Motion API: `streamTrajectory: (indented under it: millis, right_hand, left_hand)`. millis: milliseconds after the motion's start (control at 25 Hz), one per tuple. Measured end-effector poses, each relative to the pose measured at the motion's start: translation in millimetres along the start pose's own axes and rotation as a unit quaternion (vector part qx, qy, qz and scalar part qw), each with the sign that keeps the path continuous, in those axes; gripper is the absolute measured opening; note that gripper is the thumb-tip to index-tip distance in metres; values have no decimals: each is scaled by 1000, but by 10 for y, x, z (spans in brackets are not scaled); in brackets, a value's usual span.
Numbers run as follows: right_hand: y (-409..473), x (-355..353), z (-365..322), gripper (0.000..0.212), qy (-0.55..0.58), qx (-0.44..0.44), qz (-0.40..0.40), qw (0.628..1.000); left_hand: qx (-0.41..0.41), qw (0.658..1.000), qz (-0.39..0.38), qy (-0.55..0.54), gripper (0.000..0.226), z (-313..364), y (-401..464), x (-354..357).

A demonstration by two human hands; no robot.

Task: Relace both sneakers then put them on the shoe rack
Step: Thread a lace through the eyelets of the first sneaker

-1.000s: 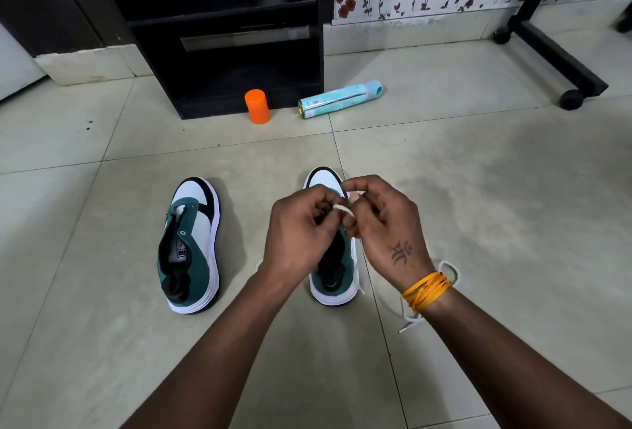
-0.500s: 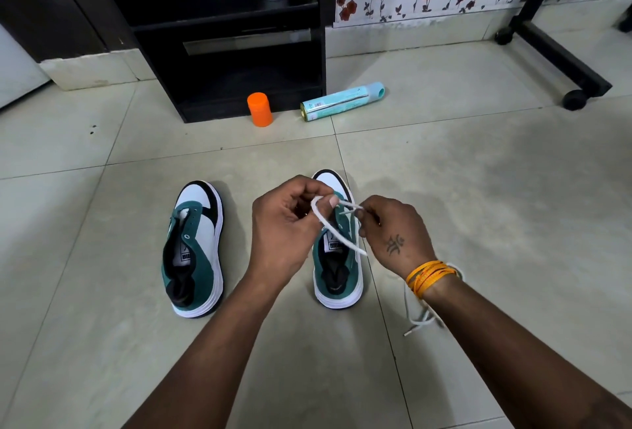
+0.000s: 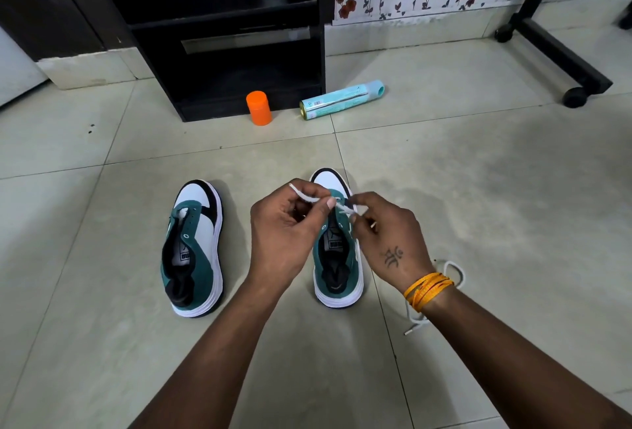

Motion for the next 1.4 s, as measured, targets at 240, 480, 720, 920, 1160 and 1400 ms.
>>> streamTrajectory:
  millis: [240,480,720,920,1160,1400]
  right_hand:
    - [49,-44,-248,12,30,-47,45,997]
    - [-28,-56,66,26,-3,13,47,999]
    - [-46,-85,32,19,-27,3,53,998]
    - [-42,-64,-40,28,-104,0,7,995]
    - [-5,127,-170,21,93,-46,12,995]
    - [18,141,273,13,56,38,17,998]
  left_hand:
    - [1,999,-7,38,11,-42,40,6]
    - [-49,992,-44,105,14,-281,195,-104]
    - [-33,985,-7,171,15,-304,247,-225]
    - [27,977,3,212,13,-184,174,-113]
    - [93,969,-18,229,16,-93,61,158]
    - [-9,945,26,327,34,-614,50,119]
Point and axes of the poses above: each hand's wrist, its own y-axis towards the middle knuckle, its own x-axis out of the palm, z = x × y, the point moved 9 cm from there along y, towards the middle knuckle, and after that the axes turned 12 degrees about -x, right-handed, at the moved point
